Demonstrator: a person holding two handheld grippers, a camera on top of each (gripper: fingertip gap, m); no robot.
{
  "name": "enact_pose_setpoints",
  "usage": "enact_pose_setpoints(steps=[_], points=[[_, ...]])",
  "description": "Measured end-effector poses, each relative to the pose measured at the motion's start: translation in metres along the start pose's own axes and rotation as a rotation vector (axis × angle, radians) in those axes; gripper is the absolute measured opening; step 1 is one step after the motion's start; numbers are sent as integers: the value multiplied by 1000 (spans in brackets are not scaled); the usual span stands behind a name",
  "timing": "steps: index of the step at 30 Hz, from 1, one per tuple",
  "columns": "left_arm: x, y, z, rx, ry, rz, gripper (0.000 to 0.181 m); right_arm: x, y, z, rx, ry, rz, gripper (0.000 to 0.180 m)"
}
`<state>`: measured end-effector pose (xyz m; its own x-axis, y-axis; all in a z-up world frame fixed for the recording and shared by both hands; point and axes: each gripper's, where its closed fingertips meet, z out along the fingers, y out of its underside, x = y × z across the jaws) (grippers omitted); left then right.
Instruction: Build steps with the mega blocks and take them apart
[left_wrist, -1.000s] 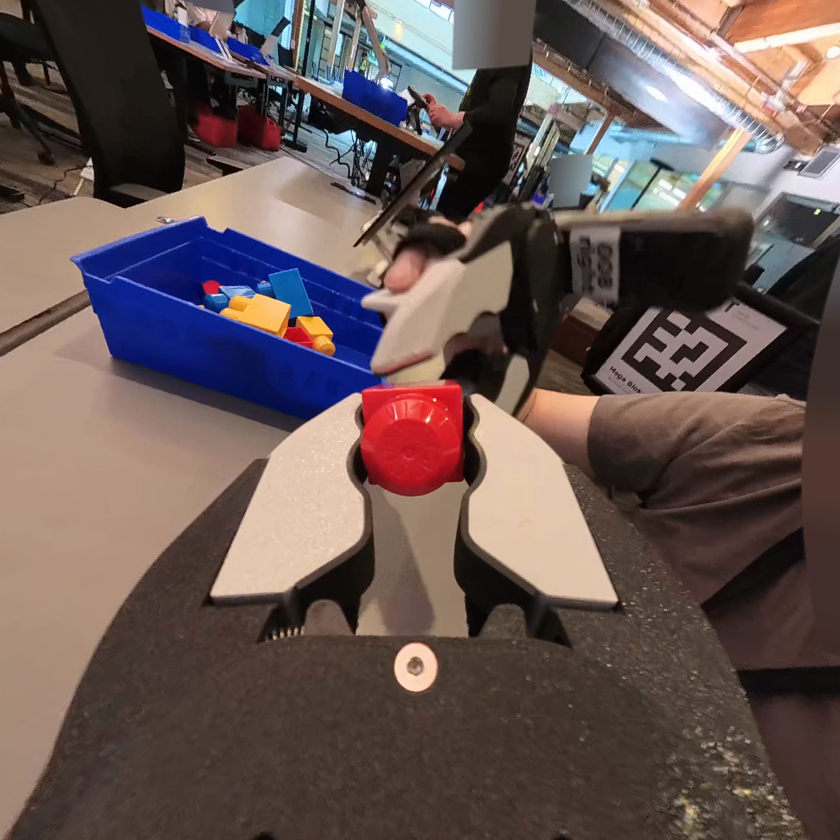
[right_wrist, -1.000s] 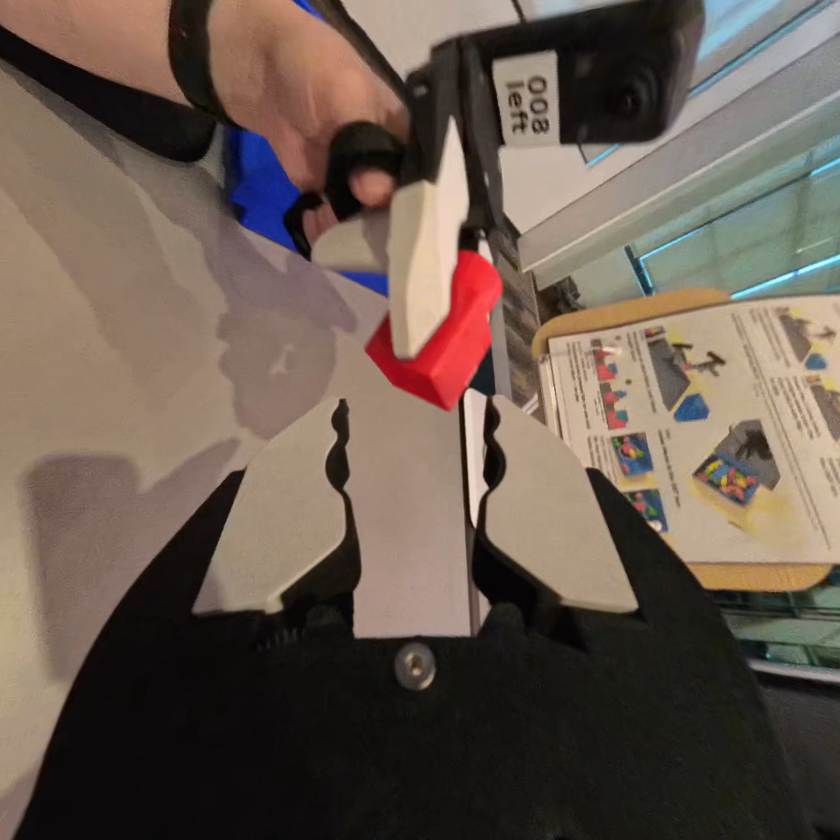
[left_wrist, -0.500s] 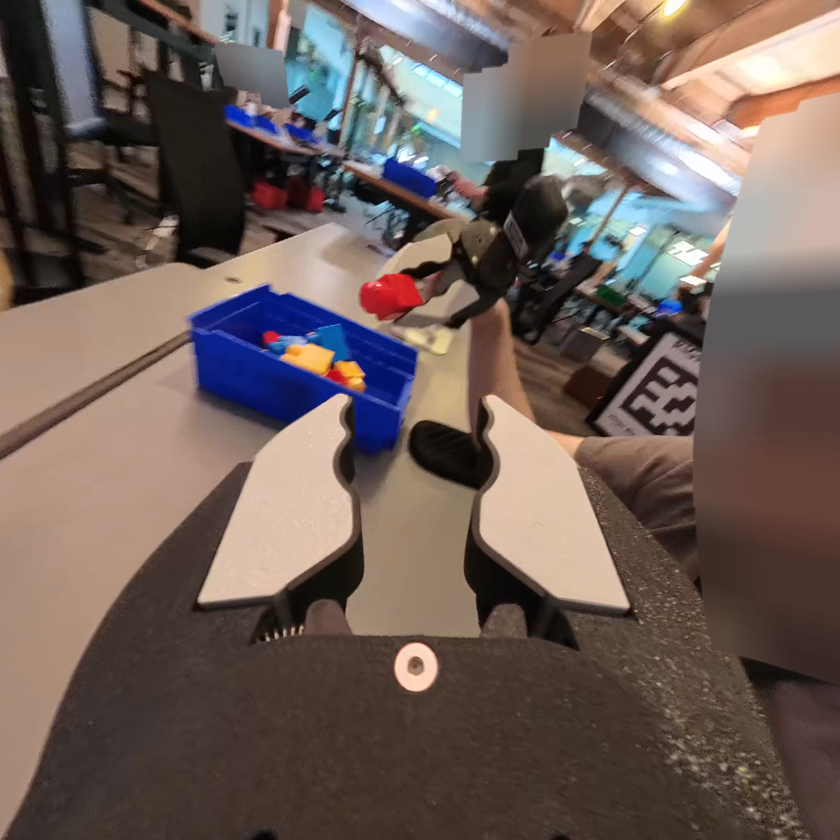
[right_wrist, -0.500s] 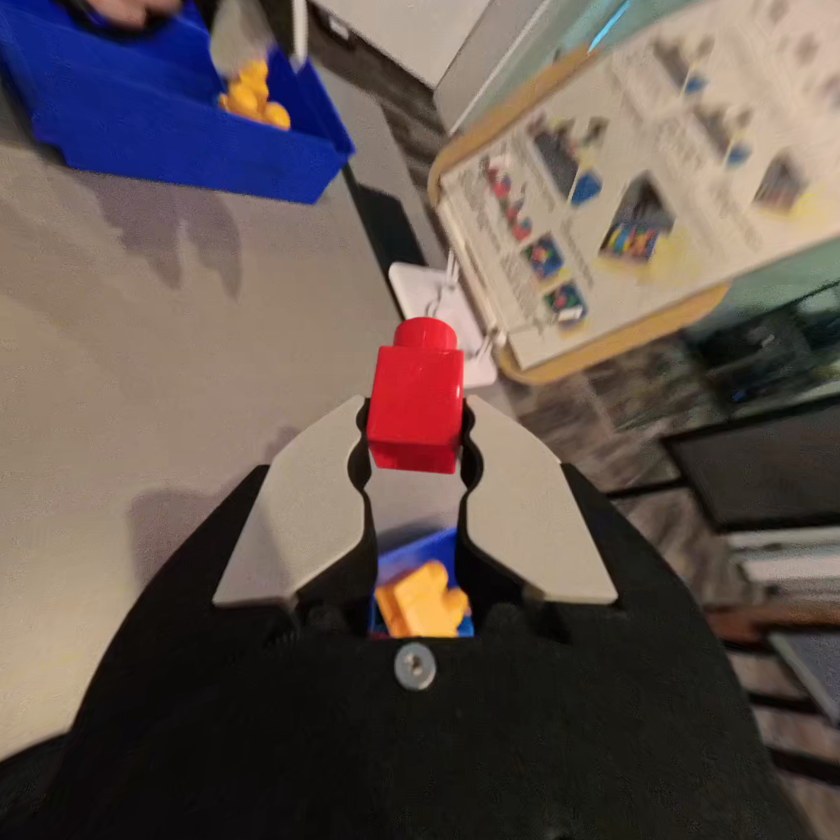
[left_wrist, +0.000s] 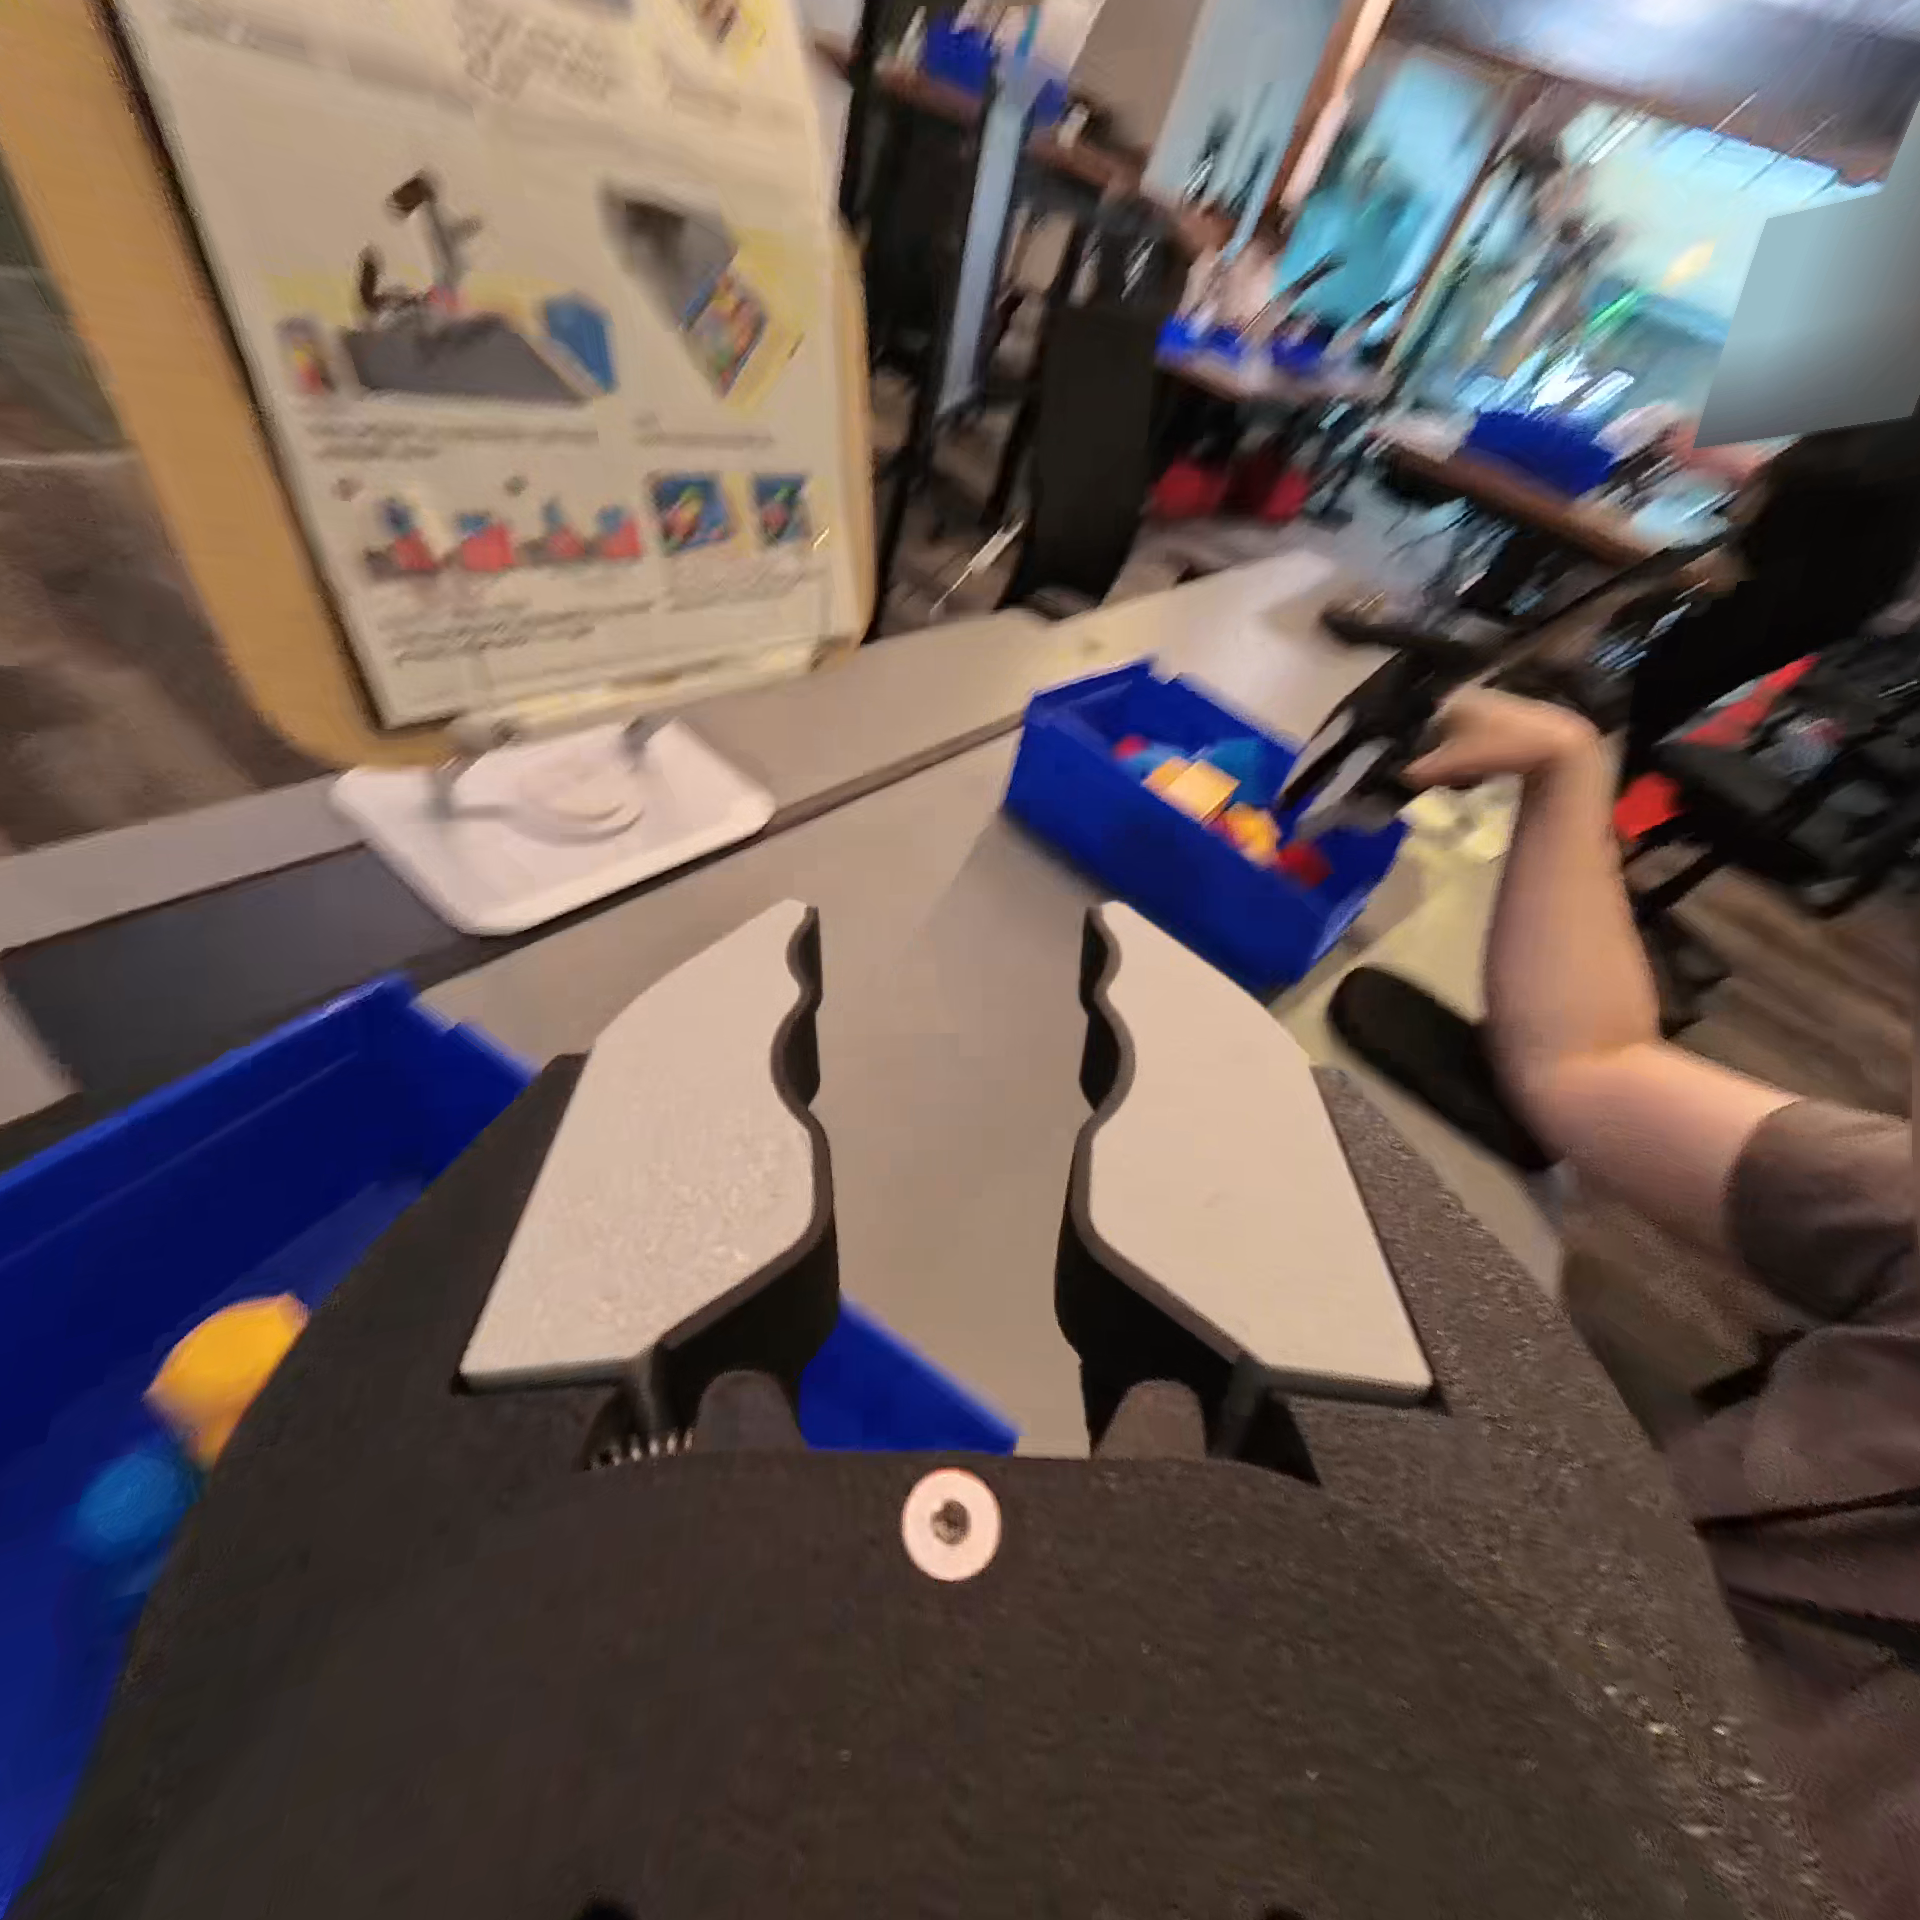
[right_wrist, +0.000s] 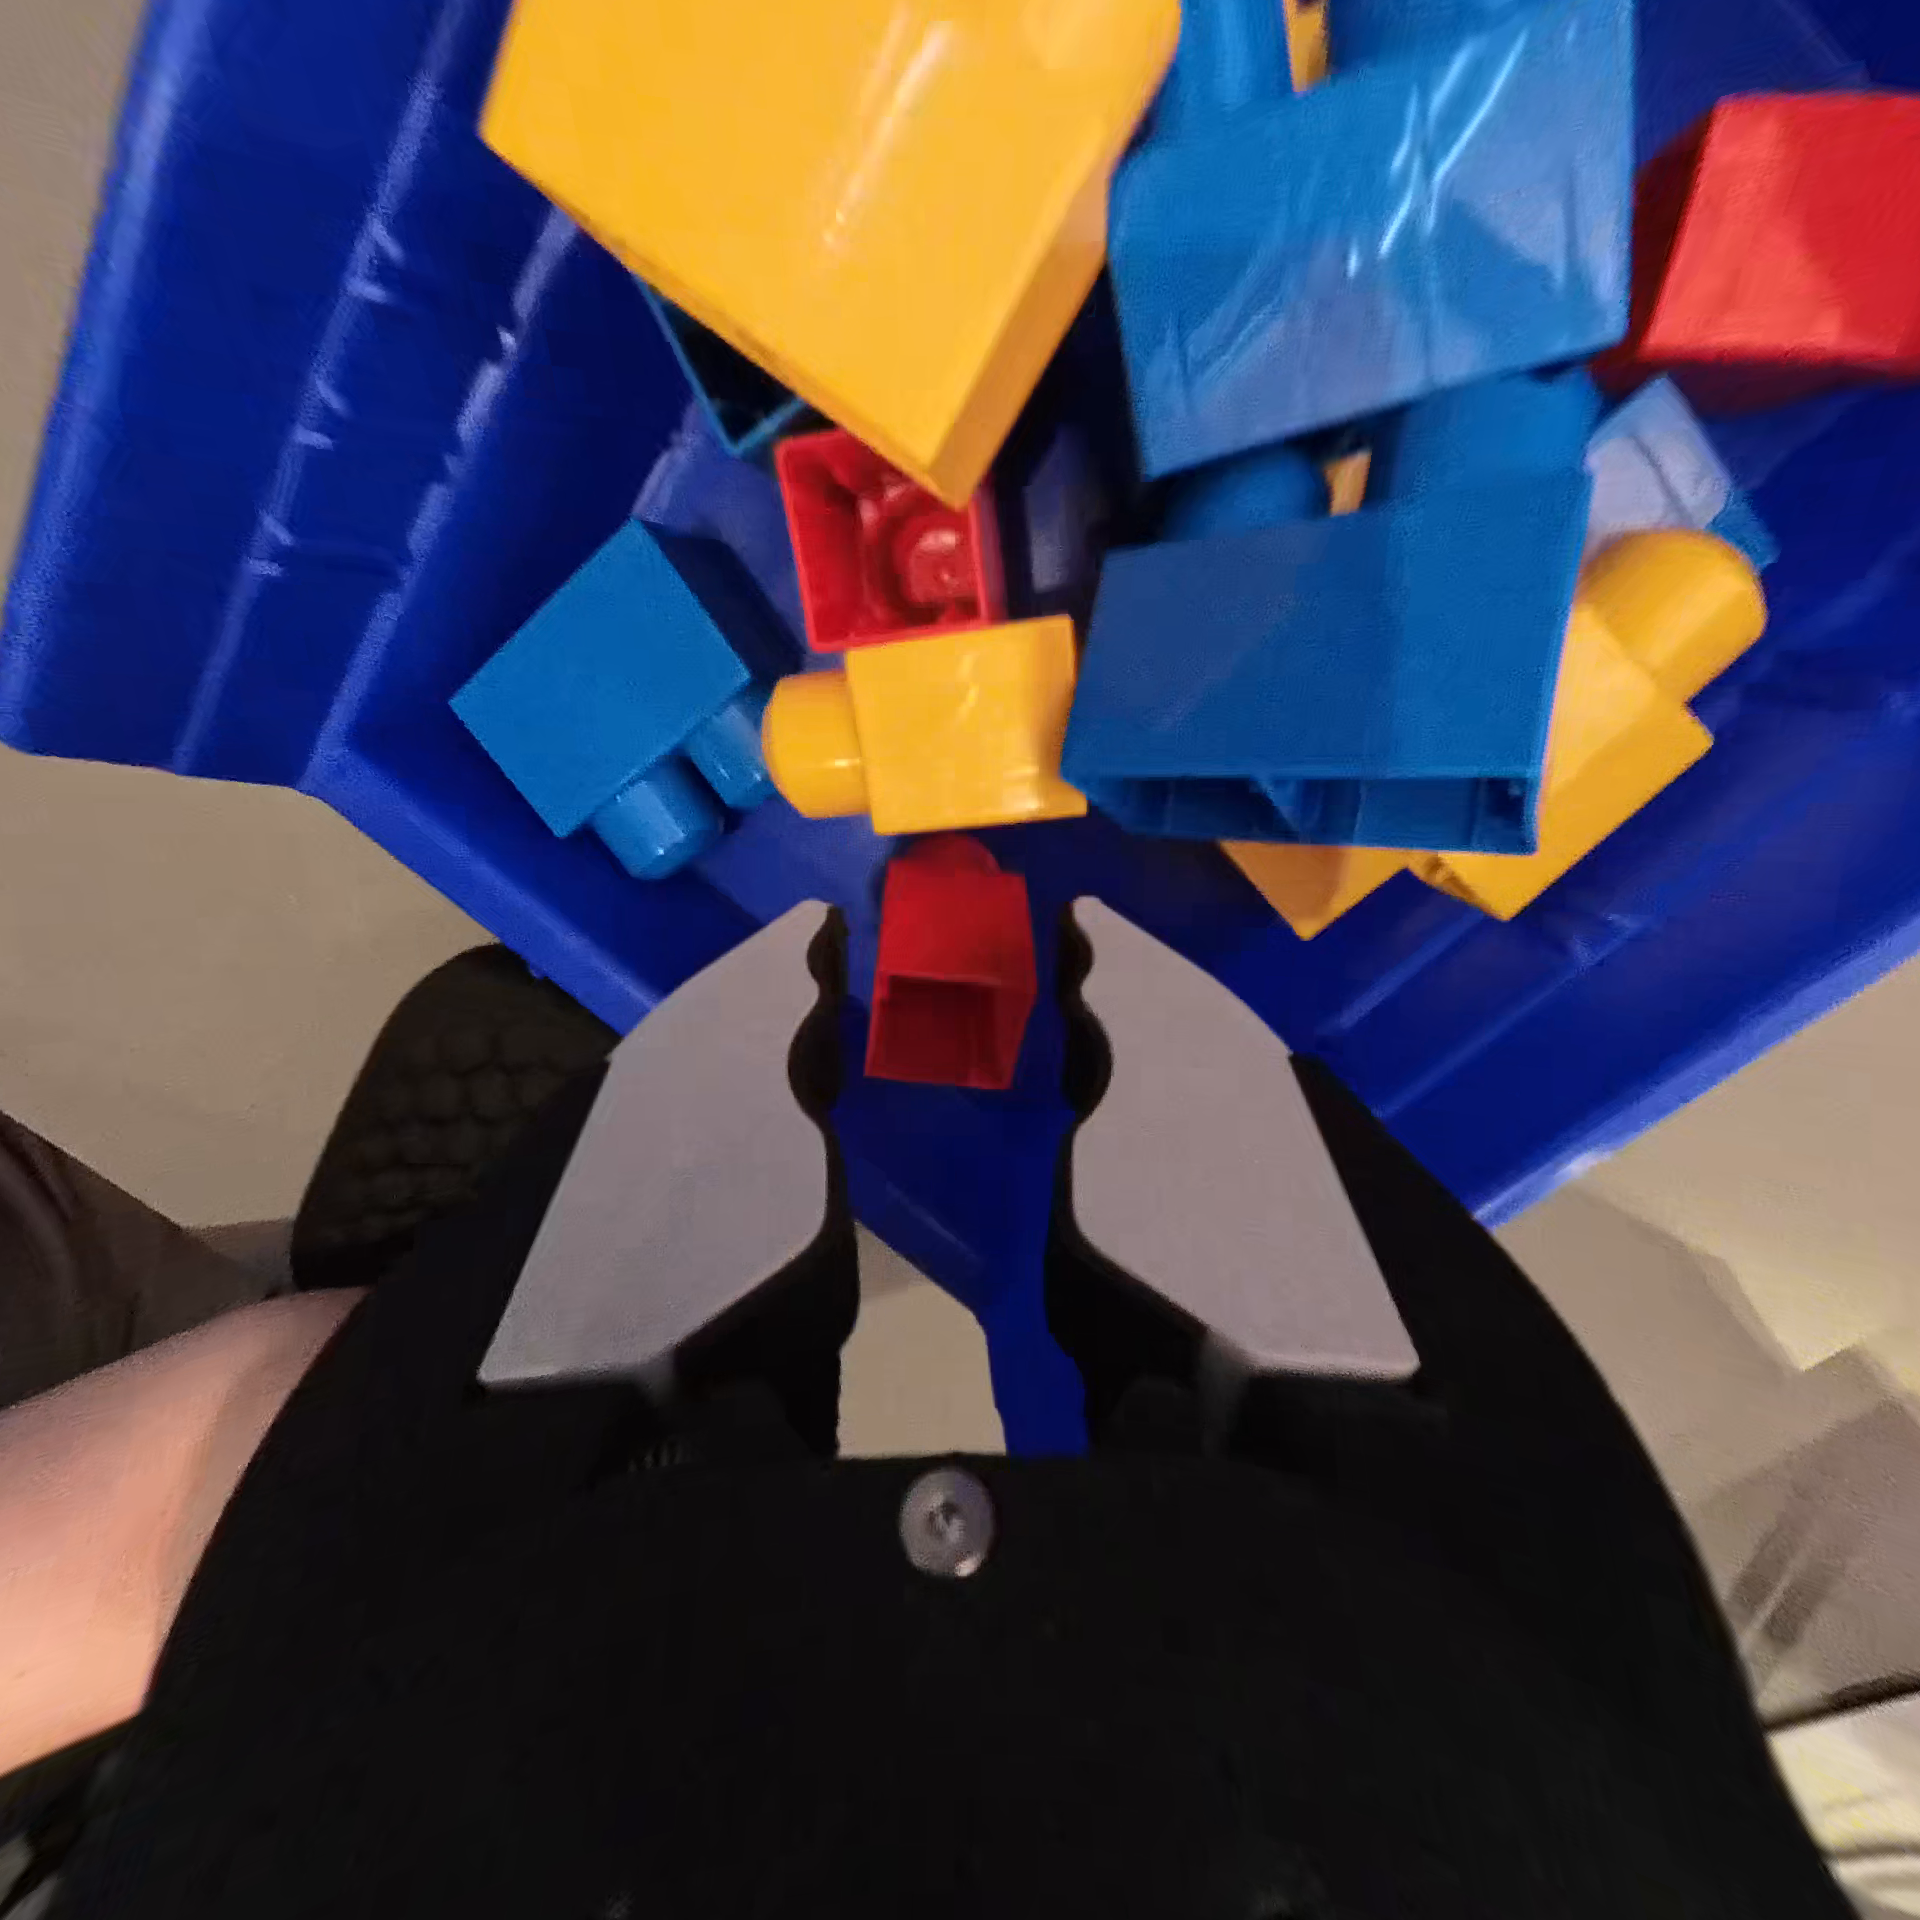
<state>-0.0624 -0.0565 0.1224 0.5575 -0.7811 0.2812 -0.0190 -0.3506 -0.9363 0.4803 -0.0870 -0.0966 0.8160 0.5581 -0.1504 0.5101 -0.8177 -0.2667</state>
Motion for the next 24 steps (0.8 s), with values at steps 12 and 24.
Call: enact_pose_setpoints(steps=[12, 24], points=[[-152, 102, -4, -518, -531, 29, 41, -6, -70, -48, 273, 359, -302, 52], [-200, 152, 5, -736, -755, -63, 31, -10, -74, -30, 180, 364, -359, 52]])
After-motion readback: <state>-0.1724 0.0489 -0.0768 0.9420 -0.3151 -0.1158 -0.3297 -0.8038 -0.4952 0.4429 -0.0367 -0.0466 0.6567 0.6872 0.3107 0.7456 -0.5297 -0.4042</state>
